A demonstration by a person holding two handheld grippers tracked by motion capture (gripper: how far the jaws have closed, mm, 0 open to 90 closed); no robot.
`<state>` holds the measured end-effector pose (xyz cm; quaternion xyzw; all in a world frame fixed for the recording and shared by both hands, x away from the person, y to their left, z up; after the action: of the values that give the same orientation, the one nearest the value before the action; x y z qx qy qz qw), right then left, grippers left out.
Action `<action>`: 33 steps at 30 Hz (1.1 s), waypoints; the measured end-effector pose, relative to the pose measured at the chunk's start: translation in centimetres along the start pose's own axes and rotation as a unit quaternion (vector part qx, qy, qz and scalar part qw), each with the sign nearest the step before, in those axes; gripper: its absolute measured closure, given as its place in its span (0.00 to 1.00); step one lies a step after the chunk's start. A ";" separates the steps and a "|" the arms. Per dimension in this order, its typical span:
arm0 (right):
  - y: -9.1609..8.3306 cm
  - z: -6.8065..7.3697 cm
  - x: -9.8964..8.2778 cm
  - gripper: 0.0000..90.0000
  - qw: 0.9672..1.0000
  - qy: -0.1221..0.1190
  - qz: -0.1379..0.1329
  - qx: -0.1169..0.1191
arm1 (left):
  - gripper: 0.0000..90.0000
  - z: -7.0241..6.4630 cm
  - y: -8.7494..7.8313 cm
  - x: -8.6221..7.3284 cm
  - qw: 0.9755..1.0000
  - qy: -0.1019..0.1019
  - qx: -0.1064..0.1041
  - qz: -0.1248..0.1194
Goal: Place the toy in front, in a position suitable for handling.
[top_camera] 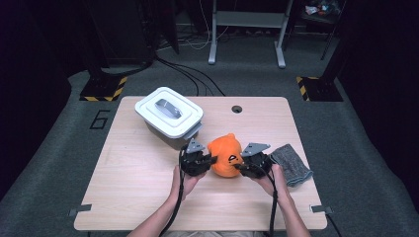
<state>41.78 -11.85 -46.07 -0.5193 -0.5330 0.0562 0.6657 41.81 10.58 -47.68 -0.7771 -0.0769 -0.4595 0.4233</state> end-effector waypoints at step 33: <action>0.7 3.5 -2.4 0.21 0.976 0.202 -0.074 -0.030 | 0.85 0.4 0.9 -1.2 0.998 -0.042 0.027 -0.024</action>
<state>38.43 -10.88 -48.50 -0.4985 -0.4255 -0.1153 0.7464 41.82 10.69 -49.24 -0.7819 -0.1256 -0.4342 0.4294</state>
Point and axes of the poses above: each handheld gripper's, and its own axes: y roughly forward along the jaws, x roughly out of its top, z roughly to its left, the point moved 1 cm from there along y, roughly forward along the jaws, and after that the axes turned 4 degrees about z, right-handed, at the moved point
